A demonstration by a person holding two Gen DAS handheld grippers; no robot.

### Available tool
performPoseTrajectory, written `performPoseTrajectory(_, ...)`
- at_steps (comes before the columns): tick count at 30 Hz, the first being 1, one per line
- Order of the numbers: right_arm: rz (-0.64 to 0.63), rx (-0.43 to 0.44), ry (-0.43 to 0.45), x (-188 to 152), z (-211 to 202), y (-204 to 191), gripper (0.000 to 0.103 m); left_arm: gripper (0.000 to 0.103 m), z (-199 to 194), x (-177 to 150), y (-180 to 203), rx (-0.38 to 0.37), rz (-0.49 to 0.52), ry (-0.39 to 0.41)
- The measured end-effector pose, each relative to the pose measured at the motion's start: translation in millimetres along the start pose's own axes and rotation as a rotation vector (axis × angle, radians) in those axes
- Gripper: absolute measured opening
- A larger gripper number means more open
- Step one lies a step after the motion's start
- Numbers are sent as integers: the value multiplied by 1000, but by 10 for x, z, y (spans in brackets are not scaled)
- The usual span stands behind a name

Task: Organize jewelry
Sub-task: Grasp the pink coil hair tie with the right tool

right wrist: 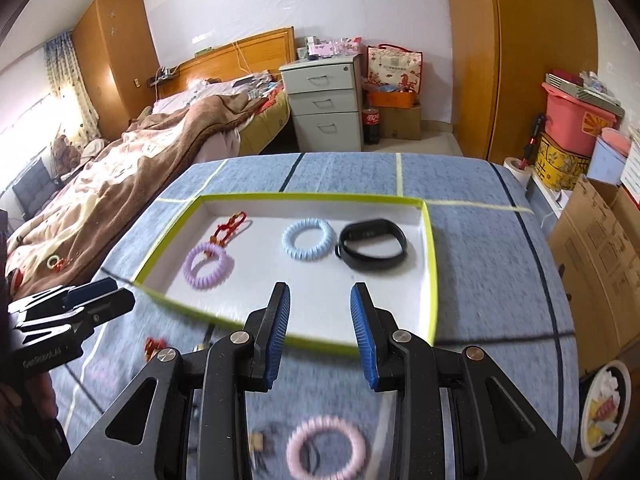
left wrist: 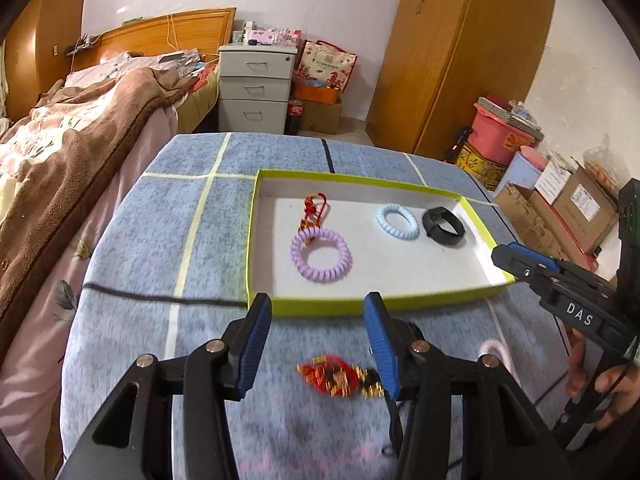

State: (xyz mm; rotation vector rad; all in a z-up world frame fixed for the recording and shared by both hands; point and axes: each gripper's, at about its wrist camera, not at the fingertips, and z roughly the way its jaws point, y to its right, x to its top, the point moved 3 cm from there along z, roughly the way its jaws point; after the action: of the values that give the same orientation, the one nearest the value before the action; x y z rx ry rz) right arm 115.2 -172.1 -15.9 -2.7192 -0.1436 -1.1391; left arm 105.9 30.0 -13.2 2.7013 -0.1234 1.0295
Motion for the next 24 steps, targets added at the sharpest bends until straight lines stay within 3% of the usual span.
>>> performPoseTrajectory(6,-7,-23,-14,-242,-175,79,34,51,-125,-212,-20,-1,10,12)
performPoseTrajectory(10,-5,-38,-30,-407,-230,106,44,52,-172,-303,-37,-16,1,11)
performPoseTrajectory(21,-26,-95,-148,-816,-88,223,44,55,-181,-567,-22,-40,0,-24)
performPoseTrajectory(24,-6,-75,-162,-864,-64,241,44,55,-191,-615,-14,-35,6,-28)
